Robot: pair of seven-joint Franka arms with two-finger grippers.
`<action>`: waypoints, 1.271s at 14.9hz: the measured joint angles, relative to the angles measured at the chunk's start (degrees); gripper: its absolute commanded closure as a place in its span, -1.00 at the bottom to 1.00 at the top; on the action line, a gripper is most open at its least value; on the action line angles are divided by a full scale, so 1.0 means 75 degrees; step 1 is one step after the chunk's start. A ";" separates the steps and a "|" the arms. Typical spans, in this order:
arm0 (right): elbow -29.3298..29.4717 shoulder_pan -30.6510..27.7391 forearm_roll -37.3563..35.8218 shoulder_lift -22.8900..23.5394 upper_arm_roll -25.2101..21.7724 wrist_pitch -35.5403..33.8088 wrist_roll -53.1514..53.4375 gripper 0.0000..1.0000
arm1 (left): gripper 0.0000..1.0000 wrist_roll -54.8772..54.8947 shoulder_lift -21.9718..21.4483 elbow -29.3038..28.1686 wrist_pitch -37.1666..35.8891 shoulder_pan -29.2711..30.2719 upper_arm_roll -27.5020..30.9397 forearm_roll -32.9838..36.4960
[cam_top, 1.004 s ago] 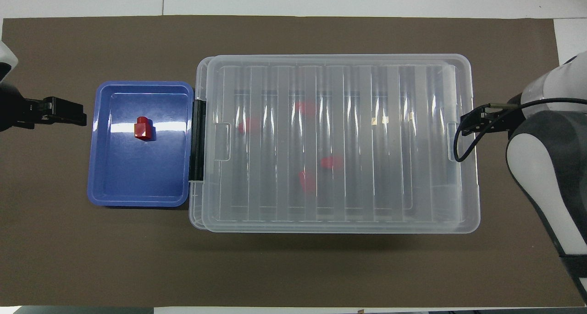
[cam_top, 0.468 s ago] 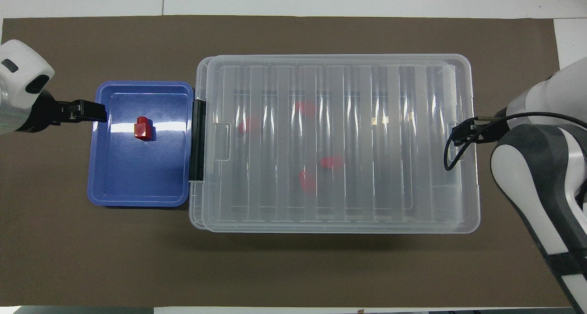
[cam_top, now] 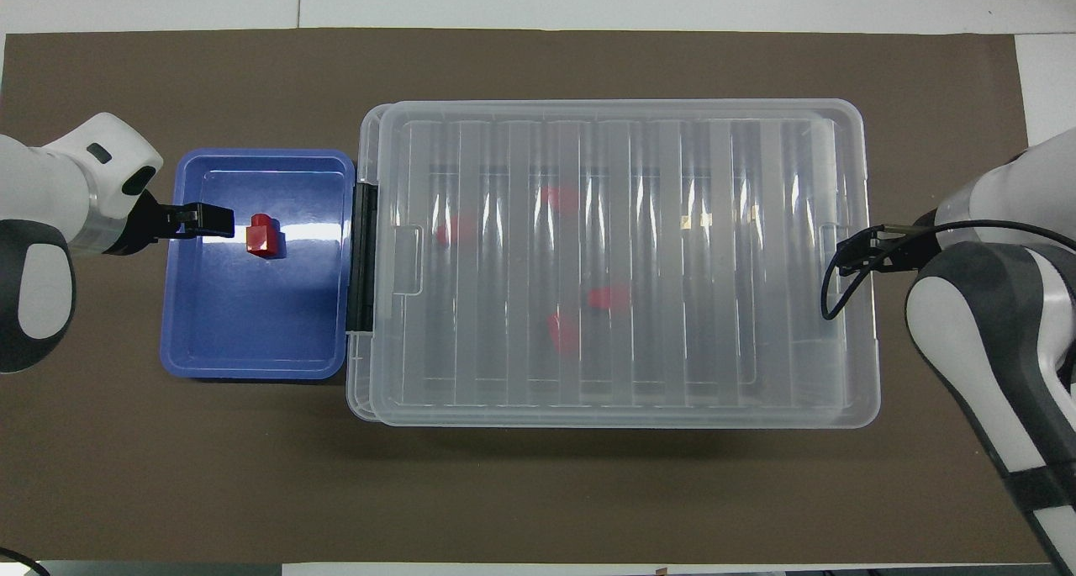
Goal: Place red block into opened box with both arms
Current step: 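Lower the left gripper onto the red block while the right gripper holds the lid, then lift the red block with the left gripper while the right gripper slides the lid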
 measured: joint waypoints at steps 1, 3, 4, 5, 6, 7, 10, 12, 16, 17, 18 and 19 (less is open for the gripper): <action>-0.0017 -0.0071 0.0003 -0.0018 0.0001 0.0000 -0.0026 -1.00 | -1.00 0.0000 0.0145 -0.0181 0.0324 -0.0001 -0.0013 0.0000; -0.0037 -0.0226 0.0003 -0.0039 0.0000 0.0000 -0.0212 -1.00 | -0.98 0.0000 0.0469 -0.0463 0.0906 -0.0006 -0.0035 0.0000; -0.0043 -0.0331 0.0003 -0.0044 -0.0001 0.0001 -0.0356 -1.00 | -0.96 0.0000 0.0626 -0.0546 0.1149 -0.0007 -0.0038 0.0000; -0.0045 -0.0444 0.0003 -0.0049 -0.0001 0.0005 -0.0506 -1.00 | -0.96 0.0000 0.0774 -0.0600 0.1363 -0.0007 -0.0038 0.0000; -0.0046 -0.0558 0.0003 -0.0053 -0.0002 0.0008 -0.0641 -1.00 | -0.93 0.0000 0.0922 -0.0633 0.1580 -0.0007 -0.0038 0.0000; -0.0046 -0.0659 0.0003 -0.0059 -0.0005 0.0010 -0.0754 -1.00 | -0.90 0.0000 0.1061 -0.0658 0.1799 -0.0007 -0.0038 0.0000; -0.0050 -0.0867 0.0003 -0.0065 -0.0023 0.0011 -0.1023 -1.00 | -0.43 0.0000 0.1391 -0.0688 0.2086 -0.0007 -0.0038 0.0000; -0.0050 -0.1024 0.0003 -0.0065 -0.0034 0.0019 -0.1267 -1.00 | 0.40 -0.0001 0.1473 -0.0766 0.2123 -0.0007 -0.0038 0.0000; -0.0050 -0.1238 0.0003 -0.0068 -0.0061 0.0047 -0.1552 -1.00 | 1.00 -0.0007 0.1464 -0.0936 0.2142 -0.0007 -0.0039 0.0000; -0.0050 -0.1257 0.0003 -0.0069 -0.0061 0.0048 -0.1553 -1.00 | 1.00 -0.0007 0.1449 -0.0938 0.2142 -0.0007 -0.0038 0.0000; -0.0050 -0.1275 0.0003 -0.0069 -0.0063 0.0048 -0.1568 -1.00 | 1.00 -0.0007 0.1448 -0.0942 0.2141 -0.0008 -0.0038 0.0000; -0.0049 -0.1299 0.0003 -0.0069 -0.0074 0.0048 -0.1630 -1.00 | 1.00 -0.0007 0.1447 -0.0947 0.2141 -0.0007 -0.0038 0.0000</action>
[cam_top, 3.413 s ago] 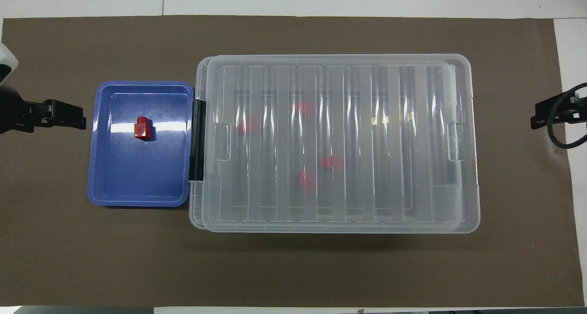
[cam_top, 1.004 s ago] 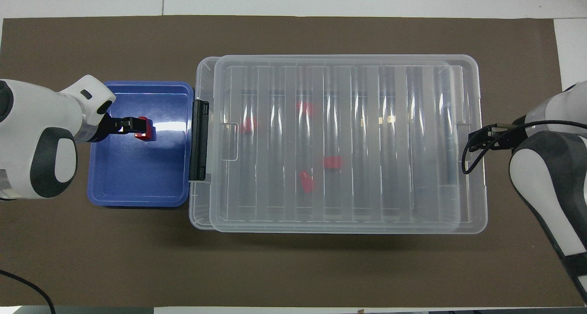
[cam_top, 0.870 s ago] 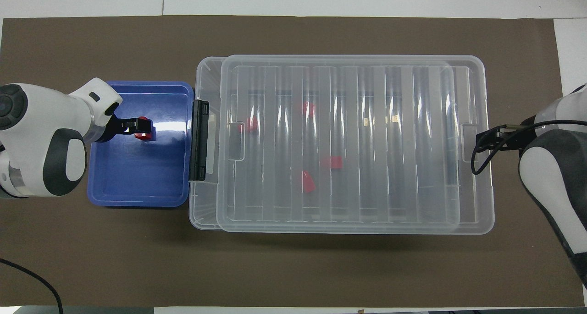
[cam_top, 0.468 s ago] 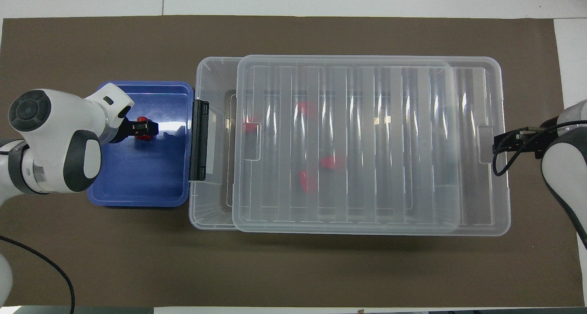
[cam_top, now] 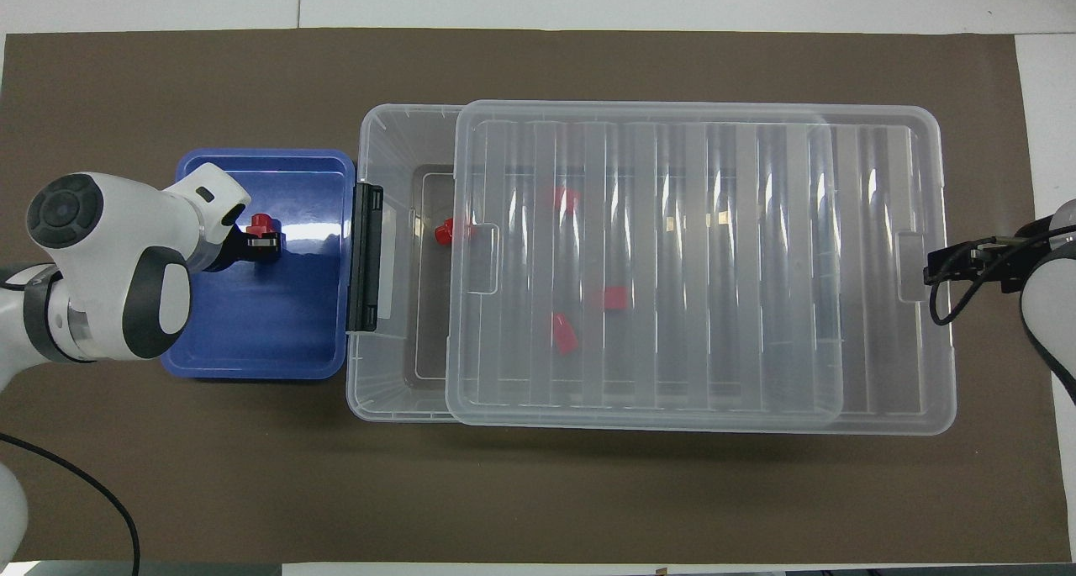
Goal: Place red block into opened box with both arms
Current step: 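Lift the red block with the left gripper while the right gripper slides the lid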
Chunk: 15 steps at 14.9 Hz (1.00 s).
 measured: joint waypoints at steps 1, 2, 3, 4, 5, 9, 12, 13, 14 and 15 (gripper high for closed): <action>0.0003 -0.0022 0.0000 -0.0002 -0.0027 0.0000 -0.0098 -1.00 | 1.00 0.0000 -0.0010 0.0000 0.0000 0.0000 0.0000 0.0000; 0.0007 -0.0046 0.0000 -0.0005 -0.0054 0.0000 -0.0185 -1.00 | 1.00 0.0000 -0.0034 0.0002 -0.0001 0.0000 0.0001 0.0000; 0.0008 -0.0069 0.0000 -0.0008 -0.0099 0.0000 -0.0268 -1.00 | 1.00 0.0000 -0.0093 0.0007 -0.0009 0.0000 0.0002 0.0000; 0.0009 -0.0087 0.0000 -0.0009 -0.0159 0.0000 -0.0391 -1.00 | 1.00 -0.0001 -0.0192 0.0014 -0.0025 0.0000 0.0005 0.0000; 0.0010 -0.0092 0.0000 -0.0009 -0.0229 0.0000 -0.0509 -1.00 | 1.00 -0.0002 -0.0326 0.0035 -0.0069 0.0001 0.0008 0.0000; 0.0023 -0.0094 0.0000 -0.0011 -0.0418 0.0000 -0.0795 -1.00 | 1.00 -0.0158 -0.0998 0.0536 -0.1198 0.0001 0.0007 -0.0002; 0.0075 -0.0096 -0.0003 -0.0012 -0.0568 0.0000 -0.1102 -1.00 | 1.00 -0.0486 -0.1372 0.1275 -0.2334 -0.0042 -0.0081 -0.0003; 0.0101 -0.0097 -0.0007 -0.0013 -0.0656 0.0000 -0.1241 -1.00 | 1.00 -0.0619 -0.1470 0.1527 -0.2648 -0.0111 -0.0104 -0.0003; 0.0122 -0.0098 -0.0009 -0.0013 -0.0749 0.0000 -0.1371 -1.00 | 1.00 -0.0771 -0.1557 0.1753 -0.2909 -0.0206 -0.0126 -0.0003; 0.0135 -0.0099 -0.0011 -0.0013 -0.0835 0.0000 -0.1476 -1.00 | 1.00 -0.0949 -0.1620 0.1951 -0.3119 -0.0336 -0.0136 -0.0003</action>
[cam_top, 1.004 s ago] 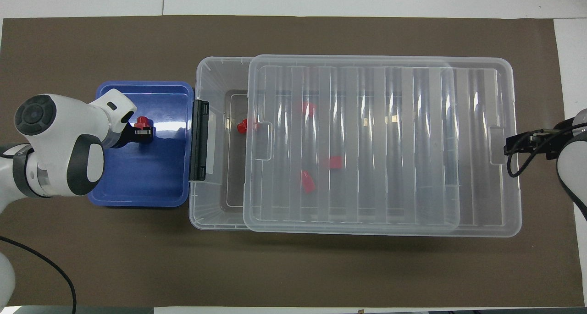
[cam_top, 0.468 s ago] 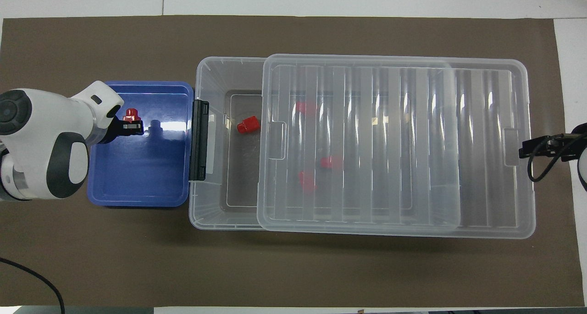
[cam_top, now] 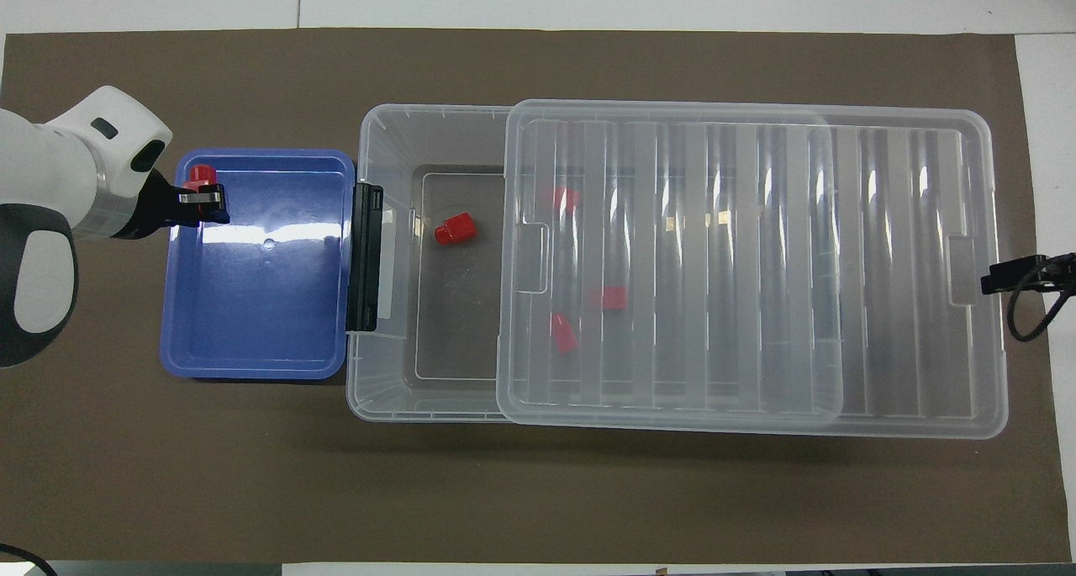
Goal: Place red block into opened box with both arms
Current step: 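Carry the red block over the opened box with the left gripper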
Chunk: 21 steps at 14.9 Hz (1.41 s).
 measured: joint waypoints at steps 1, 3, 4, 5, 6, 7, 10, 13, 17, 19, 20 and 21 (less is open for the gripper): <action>0.0008 0.0000 0.0000 0.0000 -0.0059 0.0000 -0.0090 -1.00 | 1.00 -0.0225 -0.0037 0.0160 -0.0159 -0.0175 -0.0007 0.0000; 0.0017 0.0000 0.0000 0.0000 -0.0101 0.0000 -0.0168 -1.00 | 1.00 -0.0830 -0.0053 0.0302 -0.0240 -0.0645 -0.0028 0.0000; 0.0018 0.0000 -0.0002 0.0000 -0.0107 0.0000 -0.0175 -1.00 | 1.00 -0.1132 -0.0048 0.0302 -0.0240 -0.0926 -0.0037 0.0000; 0.0019 0.0000 -0.0003 0.0000 -0.0120 0.0000 -0.0176 -1.00 | 1.00 -0.1358 -0.0041 0.0302 -0.0240 -0.1185 -0.0050 0.0001; 0.0019 0.0000 -0.0004 0.0000 -0.0140 0.0000 -0.0192 -1.00 | 1.00 -0.1542 -0.0038 0.0302 -0.0239 -0.1425 -0.0061 0.0000; 0.0020 0.0000 -0.0004 0.0000 -0.0172 0.0000 -0.0248 -1.00 | 1.00 -0.1743 -0.0033 0.0300 -0.0234 -0.1663 -0.0069 0.0001; 0.0024 -0.0001 -0.0005 0.0000 -0.0339 0.0000 -0.0523 -1.00 | 1.00 -0.2397 0.0019 0.0229 -0.0113 -0.2280 -0.0079 0.0001; 0.0035 -0.0003 -0.0005 0.0000 -0.0477 0.0000 -0.0691 -1.00 | 1.00 -0.2863 0.0159 -0.0057 0.0349 -0.2652 -0.0086 0.0001; 0.0035 -0.0002 -0.0007 0.0000 -0.0479 0.0000 -0.0691 -1.00 | 1.00 -0.3105 0.0387 -0.0548 0.0901 -0.2961 -0.0082 0.0001; 0.0035 -0.0002 -0.0007 0.0000 -0.0482 0.0000 -0.0691 -1.00 | 1.00 -0.3347 0.0583 -0.0777 0.1318 -0.3139 -0.0087 0.0001; 0.0035 -0.0002 -0.0007 0.0000 -0.0488 0.0000 -0.0691 -1.00 | 1.00 -0.3425 0.0690 -0.0903 0.1582 -0.3212 -0.0089 0.0001; 0.0035 -0.0002 -0.0007 0.0000 -0.0497 0.0000 -0.0691 -1.00 | 1.00 -0.3470 0.0782 -0.1041 0.1832 -0.3277 -0.0088 0.0001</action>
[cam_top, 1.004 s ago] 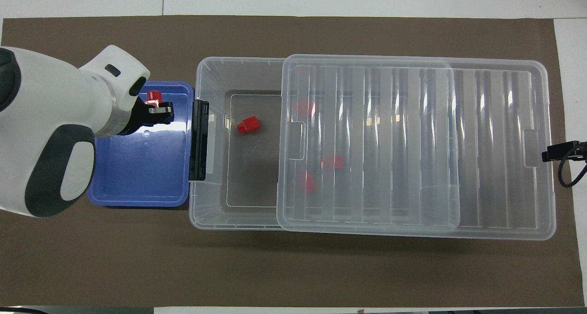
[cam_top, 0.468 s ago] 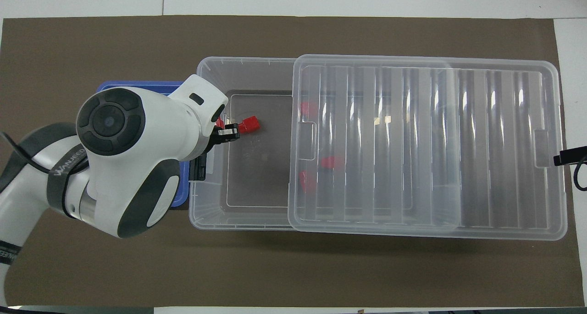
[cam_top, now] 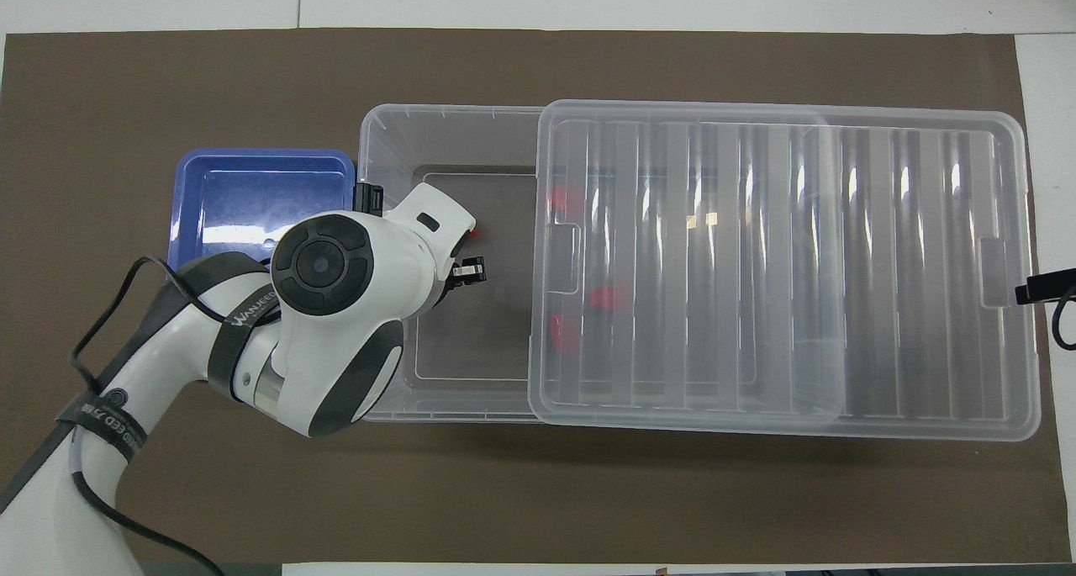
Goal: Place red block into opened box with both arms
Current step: 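Carry the red block over the opened box with the left gripper, then open the left gripper to drop the red block into the box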
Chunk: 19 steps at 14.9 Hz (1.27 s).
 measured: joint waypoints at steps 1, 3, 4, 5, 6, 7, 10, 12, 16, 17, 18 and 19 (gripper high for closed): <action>0.0000 0.0000 0.0000 0.0000 -0.0010 0.0000 0.0000 -1.00 | 1.00 -0.0019 0.0078 -0.0138 0.0183 -0.0053 0.0000 0.0000; 0.0005 0.0003 0.0000 0.0000 -0.0017 0.0000 0.0000 -1.00 | 1.00 -0.0043 0.0216 -0.0382 0.0448 -0.0147 -0.0002 0.0000; 0.0028 0.0012 -0.0002 0.0000 -0.0016 -0.0016 0.0000 -1.00 | 1.00 -0.0072 0.0284 -0.0458 0.0584 -0.0177 0.0000 0.0000; 0.0093 0.0025 -0.0002 -0.0002 -0.0006 -0.0083 0.0000 -1.00 | 1.00 -0.0140 0.0352 -0.0502 0.0700 -0.0194 0.0000 0.0000; 0.0225 0.0053 -0.0002 -0.0004 0.0013 -0.0208 0.0000 -1.00 | 0.50 -0.0228 0.0431 -0.0535 0.0793 -0.0203 0.0000 0.0000; 0.0425 0.0136 -0.0002 -0.0006 0.0028 -0.0390 0.0000 -1.00 | -0.74 -0.0333 0.0529 -0.0553 0.0854 -0.0212 0.0000 0.0000; 0.1223 0.0687 0.0011 0.0001 0.0059 -0.1127 0.0422 -1.00 | -1.00 -0.0534 0.0689 -0.0544 0.0962 -0.0288 0.0001 0.0000; 0.1864 0.0950 0.0066 0.0018 0.0197 -0.1789 0.0790 -1.00 | -1.00 -0.0562 0.0666 -0.0455 0.0967 -0.0291 0.0010 0.0000; 0.2785 0.1057 0.0137 0.0083 0.0718 -0.2654 0.1518 -1.00 | -1.00 -0.0578 0.0418 -0.0223 0.0756 -0.0284 0.0083 0.0000; 0.2819 0.1057 0.0137 0.0115 0.0750 -0.2677 0.1553 -1.00 | -1.00 -0.0578 0.0288 -0.0134 0.0592 -0.0270 0.0125 0.0000; 0.2825 0.1052 0.0137 0.0152 0.0748 -0.2705 0.1553 -1.00 | -1.00 -0.0578 0.0145 -0.0039 0.0430 -0.0223 0.0166 0.0000; 0.2831 0.1046 0.0137 0.0188 0.0746 -0.2755 0.1553 -1.00 | -1.00 -0.0578 0.0008 0.0057 0.0291 -0.0150 0.0187 0.0000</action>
